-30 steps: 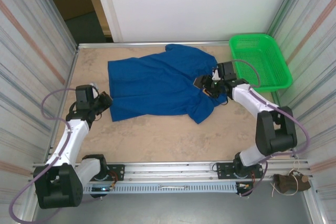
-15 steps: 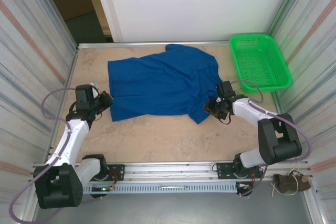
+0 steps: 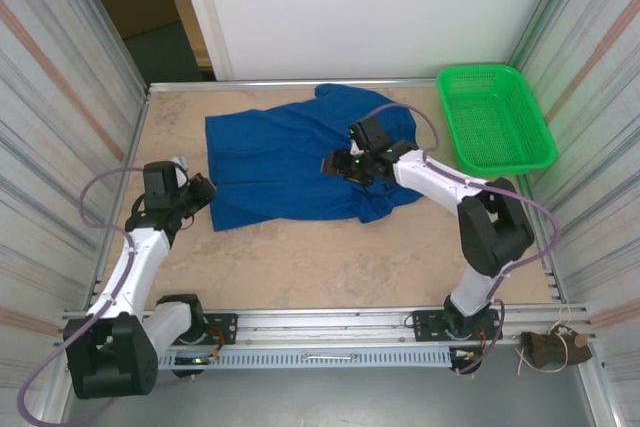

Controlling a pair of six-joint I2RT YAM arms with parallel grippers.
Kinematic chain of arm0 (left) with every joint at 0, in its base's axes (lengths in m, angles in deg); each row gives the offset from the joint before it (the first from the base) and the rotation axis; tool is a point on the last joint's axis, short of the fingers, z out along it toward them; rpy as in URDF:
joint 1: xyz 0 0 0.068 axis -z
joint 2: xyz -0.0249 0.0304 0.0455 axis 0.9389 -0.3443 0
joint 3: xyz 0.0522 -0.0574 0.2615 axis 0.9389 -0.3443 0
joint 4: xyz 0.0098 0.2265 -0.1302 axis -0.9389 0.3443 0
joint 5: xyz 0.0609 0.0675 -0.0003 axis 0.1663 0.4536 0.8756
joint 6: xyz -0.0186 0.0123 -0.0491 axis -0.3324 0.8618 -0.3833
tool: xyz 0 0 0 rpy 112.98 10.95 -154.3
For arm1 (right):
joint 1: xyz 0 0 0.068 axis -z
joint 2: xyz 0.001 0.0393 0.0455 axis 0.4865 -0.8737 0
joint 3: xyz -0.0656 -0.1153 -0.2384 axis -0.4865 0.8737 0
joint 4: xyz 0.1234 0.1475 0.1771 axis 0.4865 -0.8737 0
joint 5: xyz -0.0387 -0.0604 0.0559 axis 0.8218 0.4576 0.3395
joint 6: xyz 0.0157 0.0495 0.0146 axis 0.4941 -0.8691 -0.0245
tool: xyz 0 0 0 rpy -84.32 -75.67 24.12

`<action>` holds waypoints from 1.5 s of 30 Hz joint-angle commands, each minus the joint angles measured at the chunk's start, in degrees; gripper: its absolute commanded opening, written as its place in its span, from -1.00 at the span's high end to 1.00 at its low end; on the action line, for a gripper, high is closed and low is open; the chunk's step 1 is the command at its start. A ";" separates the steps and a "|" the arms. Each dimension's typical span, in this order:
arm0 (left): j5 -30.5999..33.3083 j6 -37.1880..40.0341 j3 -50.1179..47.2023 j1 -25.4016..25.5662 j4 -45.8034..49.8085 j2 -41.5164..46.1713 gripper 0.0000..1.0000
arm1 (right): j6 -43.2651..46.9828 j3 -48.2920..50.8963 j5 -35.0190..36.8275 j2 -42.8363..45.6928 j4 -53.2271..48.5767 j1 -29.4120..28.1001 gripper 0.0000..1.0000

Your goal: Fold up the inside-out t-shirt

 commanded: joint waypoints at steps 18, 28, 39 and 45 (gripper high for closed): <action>-2.35 -0.65 0.18 -0.40 -1.03 0.83 1.00 | 5.17 10.14 8.83 6.55 -11.09 13.53 -0.05; -2.42 -0.82 -0.09 -0.40 -0.77 1.35 1.00 | 4.64 10.32 8.15 4.37 -9.82 11.86 0.23; -2.52 -1.21 -0.22 -0.40 -0.77 1.61 1.00 | 5.24 10.42 7.66 4.24 -9.93 12.23 1.00; -2.55 -1.39 0.37 -0.40 -0.50 2.05 1.00 | 5.70 9.23 3.62 11.47 -10.24 14.76 1.00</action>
